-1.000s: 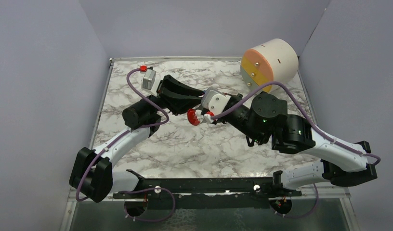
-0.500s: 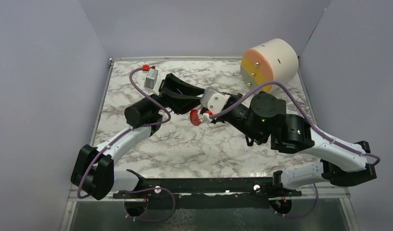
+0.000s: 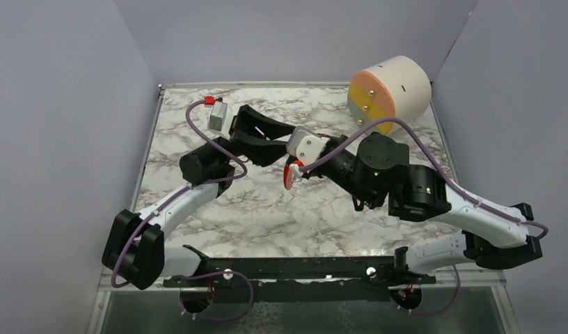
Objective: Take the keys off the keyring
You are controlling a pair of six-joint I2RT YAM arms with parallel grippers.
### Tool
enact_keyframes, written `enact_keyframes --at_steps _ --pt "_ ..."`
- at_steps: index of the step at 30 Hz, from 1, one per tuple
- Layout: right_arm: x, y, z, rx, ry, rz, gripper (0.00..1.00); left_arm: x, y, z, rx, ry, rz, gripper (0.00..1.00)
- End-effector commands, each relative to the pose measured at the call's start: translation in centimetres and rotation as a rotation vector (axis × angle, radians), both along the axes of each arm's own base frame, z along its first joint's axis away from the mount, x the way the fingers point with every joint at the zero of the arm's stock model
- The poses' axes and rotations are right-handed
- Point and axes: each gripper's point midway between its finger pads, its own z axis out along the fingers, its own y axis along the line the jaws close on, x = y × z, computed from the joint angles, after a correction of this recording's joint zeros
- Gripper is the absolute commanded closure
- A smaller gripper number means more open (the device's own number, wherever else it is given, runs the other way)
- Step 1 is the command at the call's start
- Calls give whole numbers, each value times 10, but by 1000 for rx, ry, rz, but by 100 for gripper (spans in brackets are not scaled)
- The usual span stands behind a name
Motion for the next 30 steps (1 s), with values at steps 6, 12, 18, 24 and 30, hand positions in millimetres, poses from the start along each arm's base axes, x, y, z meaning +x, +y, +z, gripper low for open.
enact_keyframes --at_steps 6,12,18,24,30 --pt "-2 2 7 22 6 6 99 -25 17 28 -115 -172 30 53" --pt "-2 0 8 28 7 5 99 -21 17 29 -114 -169 64 62" --pt "-1 0 8 25 2 -2 99 -17 18 30 -105 -165 103 68" --pt "1 0 16 38 -17 -12 99 -14 16 27 -87 -156 118 79" --pt "3 1 24 59 -44 -21 99 -8 9 22 -38 -126 99 90"
